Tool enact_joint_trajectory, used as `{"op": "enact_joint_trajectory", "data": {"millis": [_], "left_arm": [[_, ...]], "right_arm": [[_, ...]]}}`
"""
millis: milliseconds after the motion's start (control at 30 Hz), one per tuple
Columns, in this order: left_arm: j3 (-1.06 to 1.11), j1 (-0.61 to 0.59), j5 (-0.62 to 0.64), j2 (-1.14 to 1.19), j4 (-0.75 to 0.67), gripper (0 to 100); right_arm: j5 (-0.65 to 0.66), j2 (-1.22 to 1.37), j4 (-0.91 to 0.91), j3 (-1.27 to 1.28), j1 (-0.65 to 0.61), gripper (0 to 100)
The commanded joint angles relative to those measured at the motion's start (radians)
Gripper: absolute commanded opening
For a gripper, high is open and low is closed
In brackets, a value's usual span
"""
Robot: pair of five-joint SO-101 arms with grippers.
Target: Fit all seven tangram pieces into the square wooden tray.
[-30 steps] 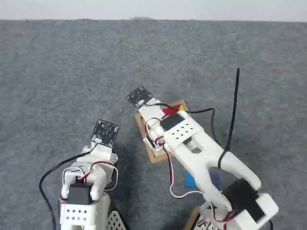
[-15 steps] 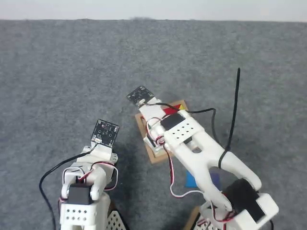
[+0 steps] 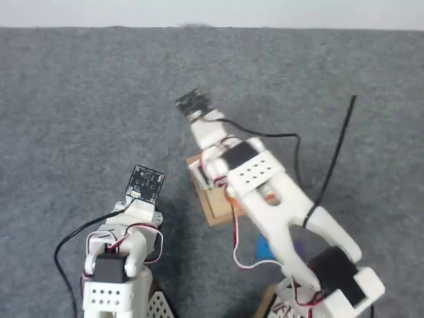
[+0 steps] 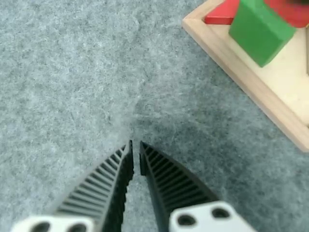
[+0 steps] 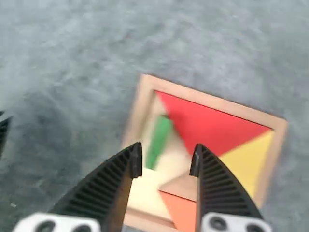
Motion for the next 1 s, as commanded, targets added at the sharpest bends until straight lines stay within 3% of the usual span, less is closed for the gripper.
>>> {"op": "enact_joint_trajectory", "data": {"millis": [0,300,700,967], "left_arm": [[-0.010,-0.006,-0.008,-0.017,0.003,2],[-0.010,-0.006,-0.008,-0.017,0.003,2],[-0.010,-0.006,-0.008,-0.017,0.003,2],[-0.010,-0.006,-0.008,-0.017,0.003,2]], "right_arm": [[0.026,0.027,-0.022,-0.061,-0.036,17.6],[0.043,0.163,-0.015,-0.133,-0.062,17.5],[0.083,0.260,-0.024,-0.137,0.117,17.5],[0.064,0.225,-0.024,-0.146,0.076,17.5]]}}
